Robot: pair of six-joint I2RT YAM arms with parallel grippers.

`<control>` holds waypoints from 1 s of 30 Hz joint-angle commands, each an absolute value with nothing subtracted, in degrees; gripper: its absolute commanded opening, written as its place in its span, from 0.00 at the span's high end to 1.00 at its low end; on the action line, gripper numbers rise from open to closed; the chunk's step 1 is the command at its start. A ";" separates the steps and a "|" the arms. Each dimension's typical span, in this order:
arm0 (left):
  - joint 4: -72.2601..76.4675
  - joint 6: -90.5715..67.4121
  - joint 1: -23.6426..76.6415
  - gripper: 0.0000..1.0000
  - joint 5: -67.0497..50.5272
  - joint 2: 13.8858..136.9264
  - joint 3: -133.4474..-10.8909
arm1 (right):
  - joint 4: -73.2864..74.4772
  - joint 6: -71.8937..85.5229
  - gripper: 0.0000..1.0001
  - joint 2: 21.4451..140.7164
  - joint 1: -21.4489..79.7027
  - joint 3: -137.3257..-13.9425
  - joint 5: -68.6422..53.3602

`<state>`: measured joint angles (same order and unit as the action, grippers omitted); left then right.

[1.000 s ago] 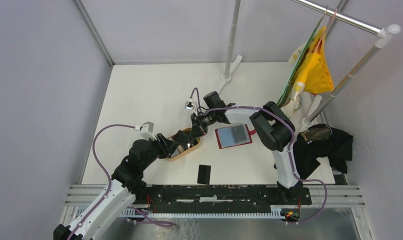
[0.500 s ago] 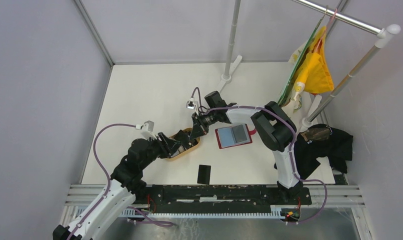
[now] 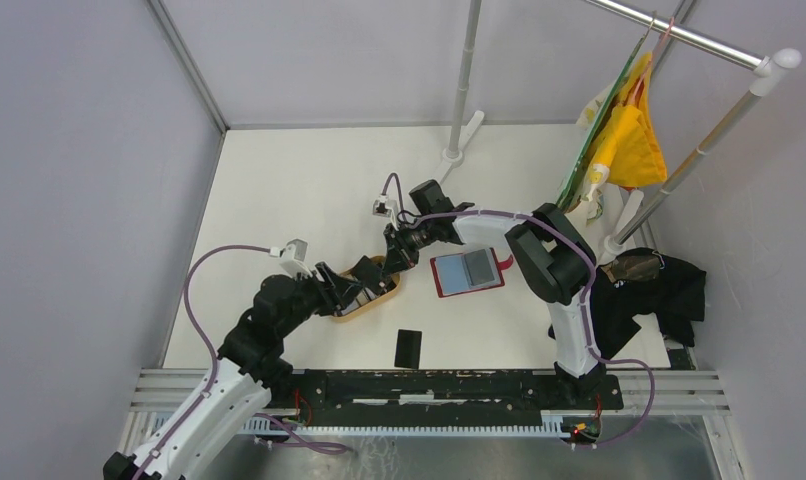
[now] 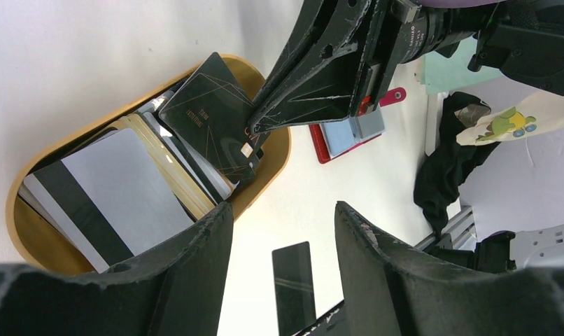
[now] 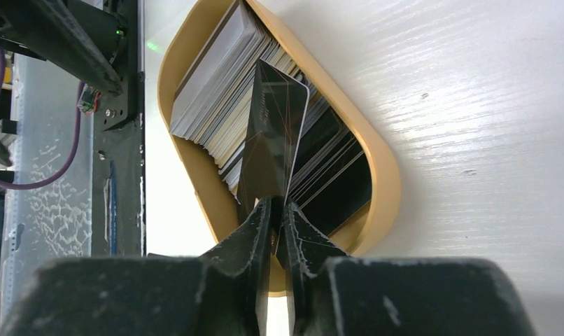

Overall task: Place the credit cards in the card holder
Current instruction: Place the credit card in the storage box.

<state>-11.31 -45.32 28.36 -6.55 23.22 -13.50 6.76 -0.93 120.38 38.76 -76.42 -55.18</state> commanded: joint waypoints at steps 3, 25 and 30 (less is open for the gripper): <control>-13.95 -45.97 28.32 0.39 -6.39 24.21 -18.72 | 9.34 -5.48 0.81 117.81 38.48 -79.45 -50.22; -16.41 -46.93 28.40 0.39 -7.45 22.49 -19.95 | 13.90 -12.80 0.69 113.96 38.52 -81.49 -43.69; -16.52 -47.02 28.33 0.39 -7.94 22.75 -20.00 | 14.06 -13.55 0.68 113.44 38.76 -81.56 -43.75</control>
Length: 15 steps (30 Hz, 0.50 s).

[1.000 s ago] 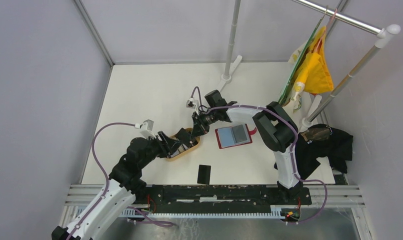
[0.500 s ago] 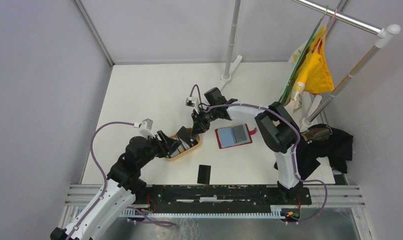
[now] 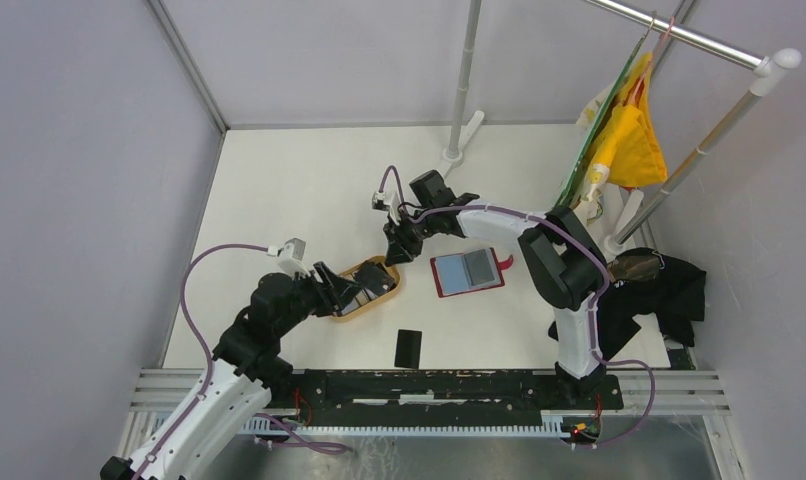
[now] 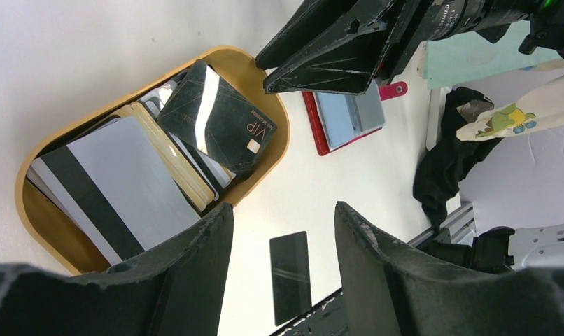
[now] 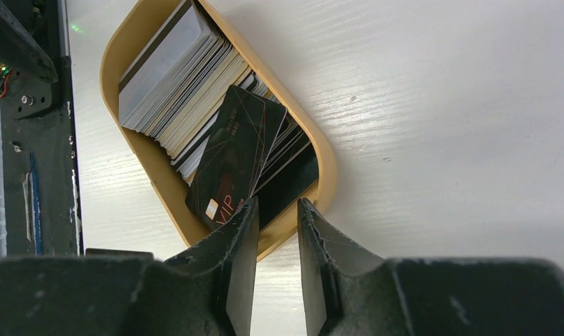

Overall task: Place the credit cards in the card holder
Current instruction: Place the credit card in the storage box.

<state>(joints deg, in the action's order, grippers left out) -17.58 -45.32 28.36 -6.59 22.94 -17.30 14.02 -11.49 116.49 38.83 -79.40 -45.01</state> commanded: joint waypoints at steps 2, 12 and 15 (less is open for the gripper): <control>-16.48 -47.17 28.34 0.39 -8.16 22.89 -20.12 | 14.23 -14.39 0.68 112.83 38.74 -81.56 -43.99; -8.38 -48.46 30.21 0.48 -19.43 30.95 -19.61 | 29.84 -49.22 0.67 94.15 38.78 -75.46 -55.51; -9.53 -47.23 37.13 0.49 -14.00 34.46 -21.11 | 44.15 -79.26 0.63 85.41 39.20 -65.28 -58.09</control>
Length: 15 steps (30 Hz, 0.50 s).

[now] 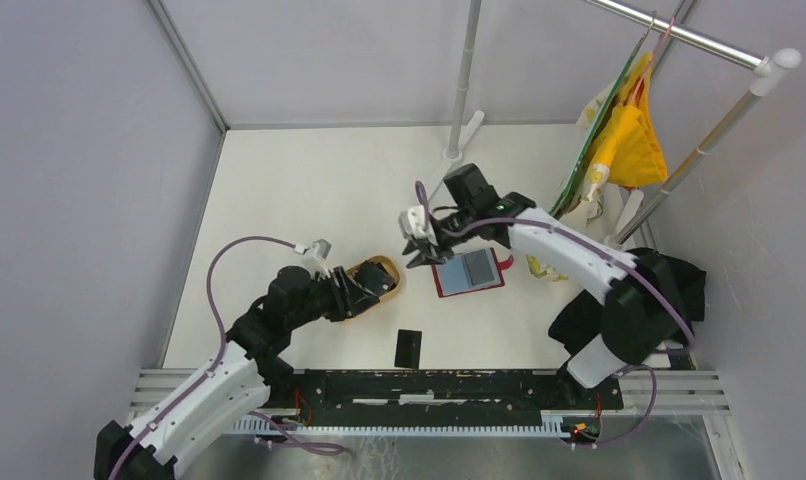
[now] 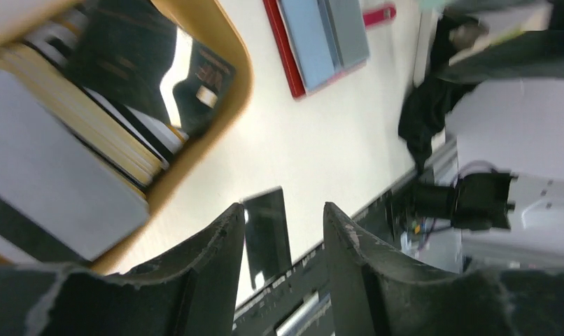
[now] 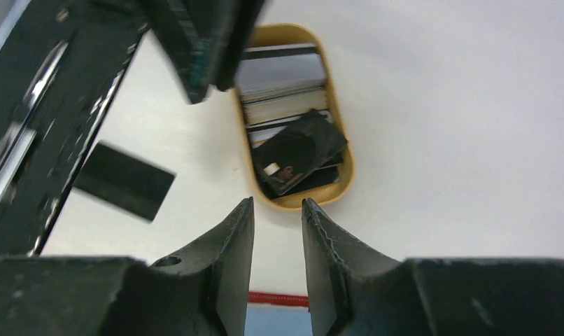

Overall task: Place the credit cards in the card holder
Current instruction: Place the credit card in the storage box, then pick up the credit card at the corner of the board.

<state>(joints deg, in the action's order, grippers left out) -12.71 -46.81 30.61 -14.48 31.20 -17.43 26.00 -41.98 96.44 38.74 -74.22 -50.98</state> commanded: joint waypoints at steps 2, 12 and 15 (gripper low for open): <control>-10.64 -46.51 42.22 0.49 -8.45 37.54 -22.00 | 45.10 -86.65 0.55 80.74 40.15 -57.90 -57.04; -9.64 -41.81 58.57 0.57 12.77 59.38 -29.09 | 23.44 -79.58 0.27 67.01 52.58 -33.14 -43.62; -6.79 -39.57 60.01 0.63 13.92 65.58 -31.24 | 19.91 -77.98 0.28 66.54 56.60 -31.21 -40.65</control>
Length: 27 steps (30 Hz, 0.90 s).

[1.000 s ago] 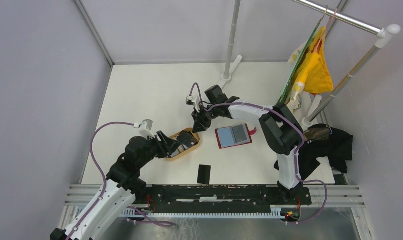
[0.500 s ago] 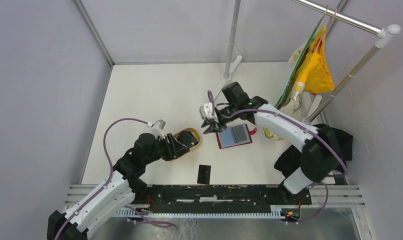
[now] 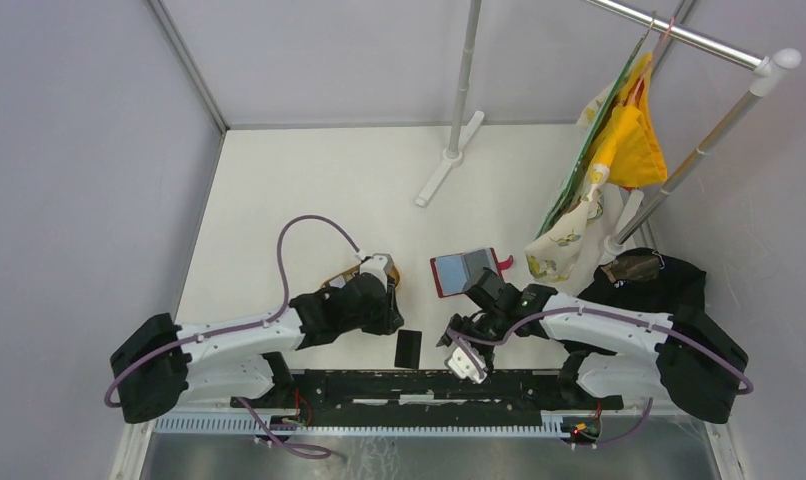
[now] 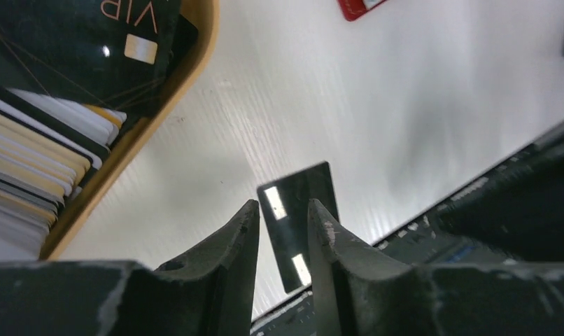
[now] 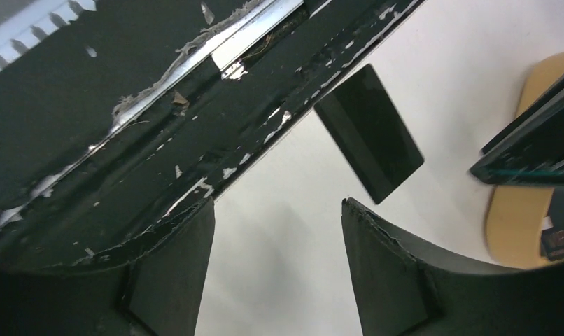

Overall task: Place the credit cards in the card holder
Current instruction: Pick up the credit card at the corner of the board.

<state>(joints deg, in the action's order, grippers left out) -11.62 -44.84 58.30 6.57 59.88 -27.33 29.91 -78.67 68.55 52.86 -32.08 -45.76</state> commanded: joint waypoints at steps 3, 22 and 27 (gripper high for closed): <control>-6.50 -36.96 61.31 0.67 15.16 70.96 -34.46 | 17.11 -74.09 0.30 66.88 60.76 -31.28 -37.34; -12.00 -37.17 64.08 0.82 13.54 81.42 -37.40 | 10.16 -65.58 0.34 72.38 75.70 -31.89 -23.34; -12.98 -38.50 65.10 0.82 13.46 80.29 -36.33 | 9.63 -65.09 0.33 74.12 78.55 -32.71 -19.58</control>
<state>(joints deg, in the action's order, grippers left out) -11.94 -36.62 64.14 12.99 82.02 -37.12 11.92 -66.89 73.10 76.95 -31.03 -24.05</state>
